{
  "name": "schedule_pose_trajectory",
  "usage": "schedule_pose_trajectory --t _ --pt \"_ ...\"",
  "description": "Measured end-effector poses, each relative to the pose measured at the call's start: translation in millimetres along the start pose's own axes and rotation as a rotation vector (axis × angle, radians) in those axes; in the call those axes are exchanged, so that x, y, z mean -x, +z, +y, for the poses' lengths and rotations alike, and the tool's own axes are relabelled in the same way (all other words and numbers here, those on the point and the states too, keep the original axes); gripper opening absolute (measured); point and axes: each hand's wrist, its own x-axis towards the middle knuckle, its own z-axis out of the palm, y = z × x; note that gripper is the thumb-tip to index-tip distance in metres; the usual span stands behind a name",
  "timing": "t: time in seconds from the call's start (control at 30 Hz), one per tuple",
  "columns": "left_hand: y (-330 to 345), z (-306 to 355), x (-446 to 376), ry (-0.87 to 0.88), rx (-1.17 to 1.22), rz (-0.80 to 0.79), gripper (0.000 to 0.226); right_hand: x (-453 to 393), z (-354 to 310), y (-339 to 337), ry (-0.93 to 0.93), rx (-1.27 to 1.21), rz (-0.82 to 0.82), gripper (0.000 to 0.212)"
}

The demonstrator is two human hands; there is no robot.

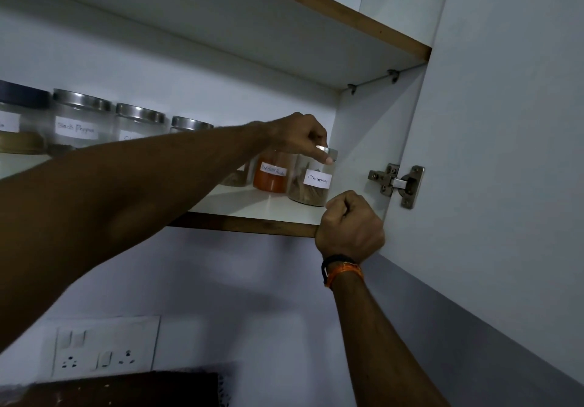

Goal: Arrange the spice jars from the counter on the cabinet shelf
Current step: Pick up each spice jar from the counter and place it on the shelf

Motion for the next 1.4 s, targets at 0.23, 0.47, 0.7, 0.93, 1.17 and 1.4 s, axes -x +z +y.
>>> schedule_pose_trajectory --t 0.23,0.47,0.7,0.93,1.17,1.4 --pt "10 -14 -21 -0.029 -0.148 -0.04 0.051 0 0 0 -0.007 -0.016 -0.004 0.029" --pt "17 -32 -38 -0.057 -0.224 -0.028 0.053 1 0 1 -0.016 -0.016 0.002 0.028" --pt "24 -41 -48 -0.098 -0.283 -0.007 0.049 1 1 1 -0.025 -0.006 -0.001 0.028" --pt "25 -43 -49 -0.117 -0.28 0.014 0.048 0 3 2 -0.03 -0.011 -0.006 0.027" --pt "29 -44 -41 -0.169 -0.26 0.019 0.058 -1 6 3 -0.092 0.015 0.014 0.027" --pt "14 -26 -17 -0.2 -0.285 0.104 0.064 -2 11 0 -0.113 0.056 -0.025 0.039"
